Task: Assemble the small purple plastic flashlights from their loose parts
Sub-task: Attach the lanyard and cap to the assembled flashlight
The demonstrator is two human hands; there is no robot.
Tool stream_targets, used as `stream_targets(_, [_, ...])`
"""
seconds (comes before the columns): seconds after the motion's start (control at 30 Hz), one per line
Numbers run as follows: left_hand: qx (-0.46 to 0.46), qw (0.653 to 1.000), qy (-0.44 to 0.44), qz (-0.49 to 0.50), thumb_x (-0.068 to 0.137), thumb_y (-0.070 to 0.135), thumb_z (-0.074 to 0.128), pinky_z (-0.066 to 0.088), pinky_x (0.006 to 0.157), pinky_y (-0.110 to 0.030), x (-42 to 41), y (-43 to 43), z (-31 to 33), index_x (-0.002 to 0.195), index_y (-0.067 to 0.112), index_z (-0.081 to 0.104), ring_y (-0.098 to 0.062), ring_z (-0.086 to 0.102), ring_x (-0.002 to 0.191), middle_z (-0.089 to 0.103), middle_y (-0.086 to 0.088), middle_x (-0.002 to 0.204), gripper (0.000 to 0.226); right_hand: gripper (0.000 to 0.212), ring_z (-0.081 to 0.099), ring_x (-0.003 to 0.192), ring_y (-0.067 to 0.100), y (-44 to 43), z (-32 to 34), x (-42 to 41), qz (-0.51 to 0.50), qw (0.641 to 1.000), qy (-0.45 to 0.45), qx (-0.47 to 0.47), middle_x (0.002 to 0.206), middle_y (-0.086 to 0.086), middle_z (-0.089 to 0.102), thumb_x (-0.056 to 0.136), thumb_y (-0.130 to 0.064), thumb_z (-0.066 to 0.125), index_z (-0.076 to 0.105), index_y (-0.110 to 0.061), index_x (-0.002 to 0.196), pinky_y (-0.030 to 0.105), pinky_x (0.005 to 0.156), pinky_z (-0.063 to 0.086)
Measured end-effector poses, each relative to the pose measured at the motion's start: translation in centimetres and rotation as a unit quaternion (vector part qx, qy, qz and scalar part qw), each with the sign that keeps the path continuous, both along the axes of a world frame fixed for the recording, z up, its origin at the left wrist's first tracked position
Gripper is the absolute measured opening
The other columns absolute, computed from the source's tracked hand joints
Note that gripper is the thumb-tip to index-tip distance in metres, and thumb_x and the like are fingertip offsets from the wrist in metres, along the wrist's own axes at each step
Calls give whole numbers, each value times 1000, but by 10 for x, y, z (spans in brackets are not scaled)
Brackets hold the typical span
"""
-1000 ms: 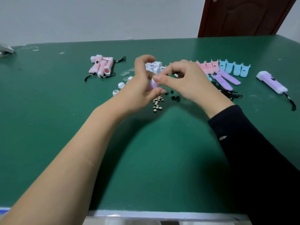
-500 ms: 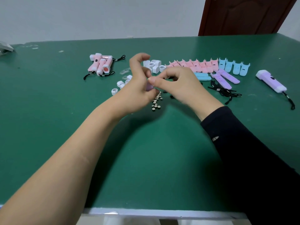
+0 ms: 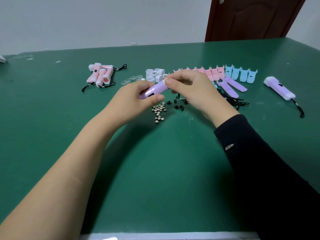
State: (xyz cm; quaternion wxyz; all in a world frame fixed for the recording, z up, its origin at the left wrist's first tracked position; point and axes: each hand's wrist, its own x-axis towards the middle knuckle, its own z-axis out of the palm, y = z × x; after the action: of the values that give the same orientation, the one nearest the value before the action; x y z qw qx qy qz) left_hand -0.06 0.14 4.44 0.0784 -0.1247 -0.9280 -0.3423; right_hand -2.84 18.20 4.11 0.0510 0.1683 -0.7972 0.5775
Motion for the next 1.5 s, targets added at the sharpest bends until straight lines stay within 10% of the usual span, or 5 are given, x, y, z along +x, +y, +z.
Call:
stream_targets(0.53, [61, 998, -8, 14, 88, 43, 67, 52, 73, -28, -6, -14, 0, 107, 27, 68, -10, 67, 76, 72, 5, 85, 25, 5, 69, 70, 5, -11, -4, 3, -44, 996, -55, -57, 84, -8, 71, 92, -22, 63, 66, -24, 88, 28, 68, 51])
stream_targets(0.67, [300, 952, -52, 22, 93, 29, 65, 56, 74, -26, -11, -25, -1, 109, 21, 66, -9, 70, 86, 74, 4, 92, 18, 7, 71, 76, 9, -3, -2, 2, -25, 975, -140, -172, 101, -2, 70, 94, -25, 60, 65, -22, 98, 24, 73, 57])
stream_targets(0.8, [422, 900, -104, 34, 95, 36, 60, 49, 79, -25, -14, -24, -4, 84, 28, 74, -6, 64, 85, 64, 3, 90, 20, 7, 70, 73, 8, -9, -2, 6, 35, 983, -151, -99, 91, -6, 72, 95, -26, 58, 64, -27, 98, 18, 62, 49])
stream_targets(1.5, [556, 812, -169, 59, 95, 52, 52, 52, 72, -27, -11, -8, -2, 93, 24, 70, -6, 65, 74, 68, 13, 76, 33, 21, 37, 42, 4, -45, -12, 21, 86, 987, -136, -10, 59, -12, 52, 99, -35, 45, 59, -23, 91, 17, 41, 30])
